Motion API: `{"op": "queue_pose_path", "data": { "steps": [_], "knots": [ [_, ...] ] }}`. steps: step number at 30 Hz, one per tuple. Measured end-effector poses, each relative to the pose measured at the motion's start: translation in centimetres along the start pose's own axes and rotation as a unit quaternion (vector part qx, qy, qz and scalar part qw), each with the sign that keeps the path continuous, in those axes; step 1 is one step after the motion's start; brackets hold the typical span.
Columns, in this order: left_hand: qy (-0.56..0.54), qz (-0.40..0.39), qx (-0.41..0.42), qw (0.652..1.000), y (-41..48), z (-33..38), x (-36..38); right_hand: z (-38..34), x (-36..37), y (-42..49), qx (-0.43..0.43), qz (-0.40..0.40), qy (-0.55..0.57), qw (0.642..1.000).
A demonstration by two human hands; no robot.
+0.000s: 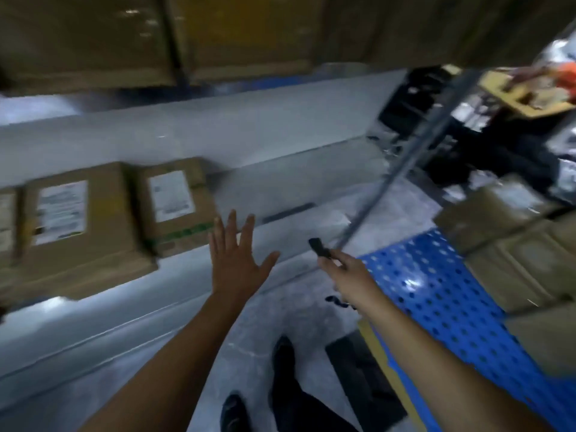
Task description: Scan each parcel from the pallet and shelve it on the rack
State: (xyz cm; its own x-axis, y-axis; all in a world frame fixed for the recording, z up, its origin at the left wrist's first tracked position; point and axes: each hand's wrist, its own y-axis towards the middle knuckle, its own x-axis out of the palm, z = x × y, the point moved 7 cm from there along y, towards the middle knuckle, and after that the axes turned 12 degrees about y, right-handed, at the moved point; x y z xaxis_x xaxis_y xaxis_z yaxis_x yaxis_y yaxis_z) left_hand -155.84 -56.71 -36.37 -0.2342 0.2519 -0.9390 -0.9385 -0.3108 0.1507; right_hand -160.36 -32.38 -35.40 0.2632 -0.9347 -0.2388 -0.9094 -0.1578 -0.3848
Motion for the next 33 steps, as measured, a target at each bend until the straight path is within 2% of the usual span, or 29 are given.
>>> {"op": "queue_pose_path", "data": {
  "steps": [7,13,17,20,23,26,29,33],
  "knots": [
    [-0.079,-0.104,0.218,0.967,-5.4,22.2,6.5,7.9,-17.9,-11.1,0.056,0.128,-0.008,0.99],
    [-0.154,-0.147,0.351,0.912,-12.0,40.6,8.7,14.1,-32.9,-20.4,0.064,0.279,0.019,0.958],
    [-0.223,-0.158,0.386,0.881,-14.4,51.7,8.2,16.4,-42.7,-27.2,0.025,0.417,0.059,0.906],
    [-0.268,-0.136,0.406,0.863,-13.9,59.0,6.9,16.9,-49.9,-29.5,0.006,0.473,0.063,0.879],
    [-0.273,-0.143,0.386,0.87,-12.3,63.7,6.6,16.5,-55.0,-28.5,-0.019,0.477,0.063,0.876],
    [-0.227,-0.17,0.367,0.886,-11.1,66.5,7.8,16.4,-58.2,-25.8,-0.021,0.462,0.07,0.884],
    [-0.223,-0.188,0.343,0.893,-10.5,67.4,9.2,16.3,-59.4,-23.3,-0.009,0.459,0.093,0.884],
    [-0.263,-0.215,0.321,0.884,-9.9,67.4,10.7,16.6,-58.7,-21.2,-0.012,0.442,0.156,0.883]
  ]
}}
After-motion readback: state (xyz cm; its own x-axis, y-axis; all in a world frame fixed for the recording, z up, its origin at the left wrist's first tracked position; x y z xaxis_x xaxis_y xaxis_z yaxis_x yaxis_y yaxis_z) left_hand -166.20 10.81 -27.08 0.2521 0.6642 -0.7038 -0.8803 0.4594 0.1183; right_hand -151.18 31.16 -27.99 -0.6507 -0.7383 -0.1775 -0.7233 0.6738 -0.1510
